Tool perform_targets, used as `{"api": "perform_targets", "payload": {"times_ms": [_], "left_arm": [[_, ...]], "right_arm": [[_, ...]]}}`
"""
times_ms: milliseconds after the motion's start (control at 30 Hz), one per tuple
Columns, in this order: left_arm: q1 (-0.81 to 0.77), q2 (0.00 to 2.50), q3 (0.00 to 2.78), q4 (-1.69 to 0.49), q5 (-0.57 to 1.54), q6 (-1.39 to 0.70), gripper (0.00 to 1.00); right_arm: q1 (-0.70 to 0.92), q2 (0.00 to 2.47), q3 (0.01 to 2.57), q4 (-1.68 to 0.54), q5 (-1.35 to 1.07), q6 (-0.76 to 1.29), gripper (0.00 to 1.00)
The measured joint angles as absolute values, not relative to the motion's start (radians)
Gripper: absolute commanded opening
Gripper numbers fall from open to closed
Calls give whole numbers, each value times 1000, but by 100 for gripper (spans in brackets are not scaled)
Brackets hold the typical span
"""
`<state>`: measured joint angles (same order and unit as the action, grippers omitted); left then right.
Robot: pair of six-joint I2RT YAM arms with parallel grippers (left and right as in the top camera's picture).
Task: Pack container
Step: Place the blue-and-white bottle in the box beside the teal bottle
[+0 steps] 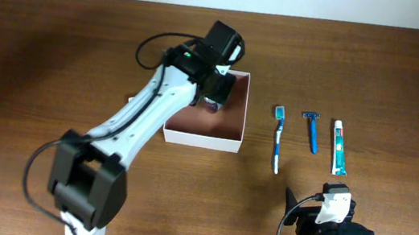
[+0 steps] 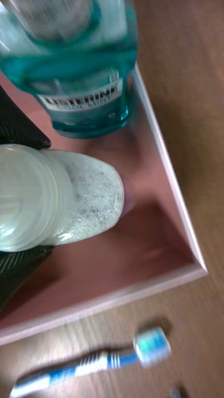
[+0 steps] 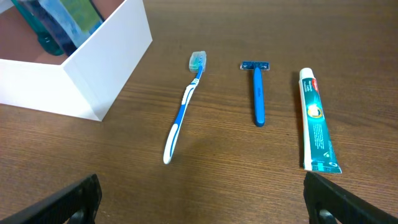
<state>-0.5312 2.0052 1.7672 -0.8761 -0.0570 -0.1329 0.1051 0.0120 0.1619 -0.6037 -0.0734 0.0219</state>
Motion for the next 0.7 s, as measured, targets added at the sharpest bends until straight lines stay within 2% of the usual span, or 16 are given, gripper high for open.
{"api": "perform_targets", "payload": {"times_ms": [33, 100, 233, 300, 533, 700], "left_arm": [[-531, 2019, 1767, -876, -65, -133, 27], [-531, 2037, 1766, -874, -85, -133, 60], [-531, 2044, 1768, -873, -116, -131, 86], [-531, 2044, 1781, -902, -124, -135, 92], [-531, 2030, 1969, -1199, -93, -139, 99], [-530, 1944, 2090, -1419, -136, -139, 99]], "right_arm": [[105, 12, 162, -604, -73, 22, 99], [105, 12, 162, -604, -73, 22, 99], [105, 12, 162, -603, -73, 22, 99], [105, 12, 162, -604, -73, 22, 99], [105, 12, 162, -604, -73, 22, 99], [105, 12, 162, -603, -73, 21, 99]]}}
